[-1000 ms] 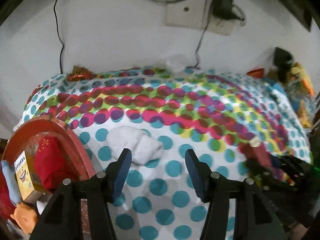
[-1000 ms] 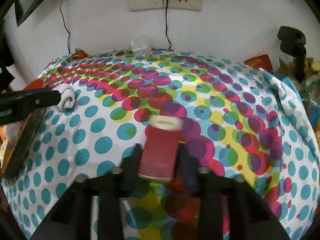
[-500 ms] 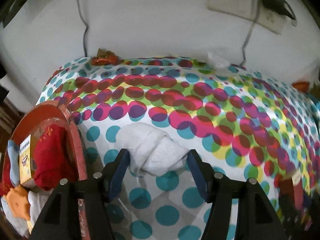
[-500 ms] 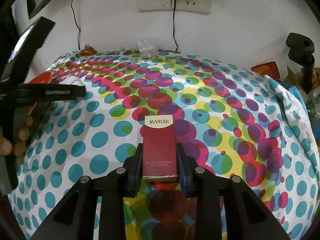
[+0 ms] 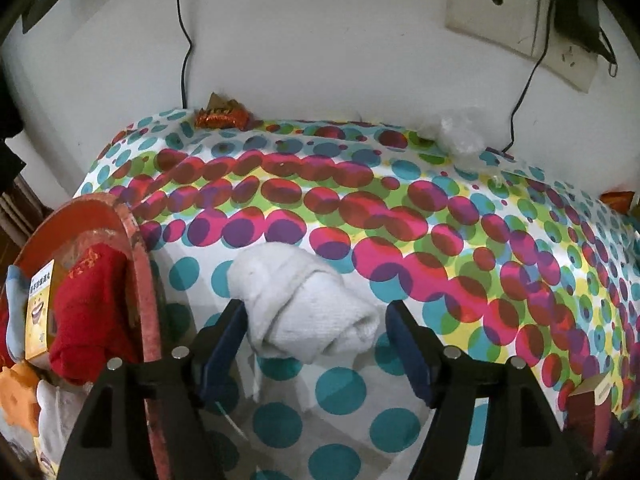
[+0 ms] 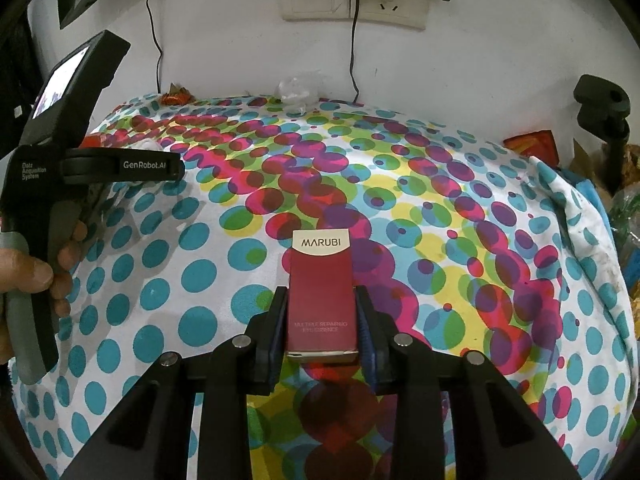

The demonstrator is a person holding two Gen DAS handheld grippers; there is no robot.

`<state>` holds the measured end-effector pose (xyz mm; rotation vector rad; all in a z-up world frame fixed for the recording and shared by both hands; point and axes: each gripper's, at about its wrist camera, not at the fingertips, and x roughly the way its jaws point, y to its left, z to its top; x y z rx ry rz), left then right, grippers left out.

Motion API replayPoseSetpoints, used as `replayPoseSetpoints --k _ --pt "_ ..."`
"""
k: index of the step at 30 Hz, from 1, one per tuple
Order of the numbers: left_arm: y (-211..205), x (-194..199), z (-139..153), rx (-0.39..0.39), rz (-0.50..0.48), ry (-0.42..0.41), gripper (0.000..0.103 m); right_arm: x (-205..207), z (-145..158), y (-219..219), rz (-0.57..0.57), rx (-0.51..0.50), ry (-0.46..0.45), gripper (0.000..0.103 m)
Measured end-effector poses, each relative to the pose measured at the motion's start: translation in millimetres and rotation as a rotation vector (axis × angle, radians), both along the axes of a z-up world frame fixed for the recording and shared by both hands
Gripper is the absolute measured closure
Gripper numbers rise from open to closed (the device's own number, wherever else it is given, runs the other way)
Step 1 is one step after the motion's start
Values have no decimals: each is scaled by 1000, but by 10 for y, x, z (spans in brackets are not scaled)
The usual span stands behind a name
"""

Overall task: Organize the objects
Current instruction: 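Drop the white sock onto the red tray with the left tool while the right holds the box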

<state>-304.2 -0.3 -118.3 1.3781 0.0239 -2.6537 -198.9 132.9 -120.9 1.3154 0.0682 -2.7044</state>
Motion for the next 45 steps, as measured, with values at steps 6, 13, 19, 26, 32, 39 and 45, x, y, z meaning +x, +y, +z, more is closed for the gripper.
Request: replayPoseSetpoints --k 6,13,19,26,32,39,45 --pt "58 138 -5 -44 -37 73 52 1 1 -13 -2 -1 0 72" --pt "33 181 15 -30 -45 87 62 2 1 -28 -6 2 1 72" --pt "102 297 45 -33 -90 86 64 -1 1 -32 -7 4 0 72" --pt "180 484 76 -5 -154 83 64 -1 2 -40 -9 3 0 72" --pt "230 688 91 3 -211 78 64 2 3 -50 -12 2 0 72" --pt "237 957 104 18 -277 75 65 3 3 -57 -15 4 0 72" --pt "213 1175 136 14 -297 73 65 0 5 -58 -17 4 0 72"
